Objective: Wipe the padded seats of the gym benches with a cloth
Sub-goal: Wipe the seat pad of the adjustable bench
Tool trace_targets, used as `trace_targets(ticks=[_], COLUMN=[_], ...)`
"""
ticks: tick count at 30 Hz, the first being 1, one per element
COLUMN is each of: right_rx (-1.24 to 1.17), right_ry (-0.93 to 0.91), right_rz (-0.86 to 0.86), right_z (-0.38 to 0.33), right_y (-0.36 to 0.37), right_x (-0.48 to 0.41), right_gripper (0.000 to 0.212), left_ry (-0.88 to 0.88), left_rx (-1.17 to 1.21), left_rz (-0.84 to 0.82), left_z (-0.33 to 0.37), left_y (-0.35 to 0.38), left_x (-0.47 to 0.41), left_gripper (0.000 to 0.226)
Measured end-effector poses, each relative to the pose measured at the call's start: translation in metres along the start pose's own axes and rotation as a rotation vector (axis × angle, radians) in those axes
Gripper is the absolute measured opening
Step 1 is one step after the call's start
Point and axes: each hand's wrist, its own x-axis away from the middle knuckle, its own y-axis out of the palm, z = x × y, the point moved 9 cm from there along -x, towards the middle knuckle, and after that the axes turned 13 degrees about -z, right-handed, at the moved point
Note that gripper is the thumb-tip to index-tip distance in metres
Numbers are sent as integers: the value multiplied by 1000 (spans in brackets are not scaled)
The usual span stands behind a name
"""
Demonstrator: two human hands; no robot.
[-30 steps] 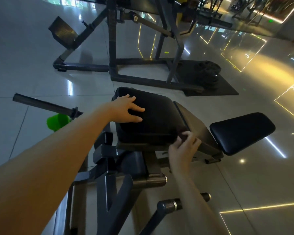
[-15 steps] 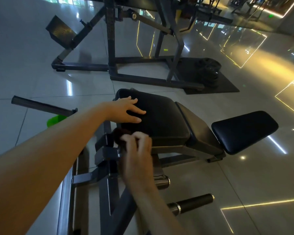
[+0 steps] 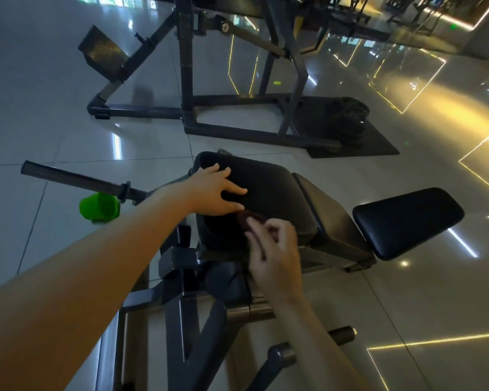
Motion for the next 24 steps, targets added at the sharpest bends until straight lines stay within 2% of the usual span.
trace_targets(ticks=[4,6,7,11,13,14,16,20,22,24], right_rx=[-72,-185,-230,-207,-165,-144,-144,-402,-525,-489], right_ry=[266,419,438,214,136,159,363,989,1064,948], right_rz=[109,168,174,108,69,75,155,259,295,309], right_z=[46,37,22,-34,-24,-7,45,142,144,112], right_y=[-10,-5,0,17,16,12,-2,-5,3,3], right_x=[7,11,11,9,10,13,22,40,44,46], right_gripper=[29,30,30,33,31,32,36,41,41,42], left_ry=[-49,-60,-62,-68,-70,-73,-91,-128,-139,-134], left_rx=[-23,-16,-8,-14,-21,-28,-60,-132,-156,-173], left_rz=[22,28,28,63,69,61,31,-16,-25,-37], left_z=[4,3,3,3,3,4,5,8,7,8], left_y=[4,5,6,4,5,5,8,13,14,13], left_x=[-3,-4,-5,-4,-4,-5,-6,-10,-13,-16], left_gripper=[58,57,56,46,45,46,47,49,49,49])
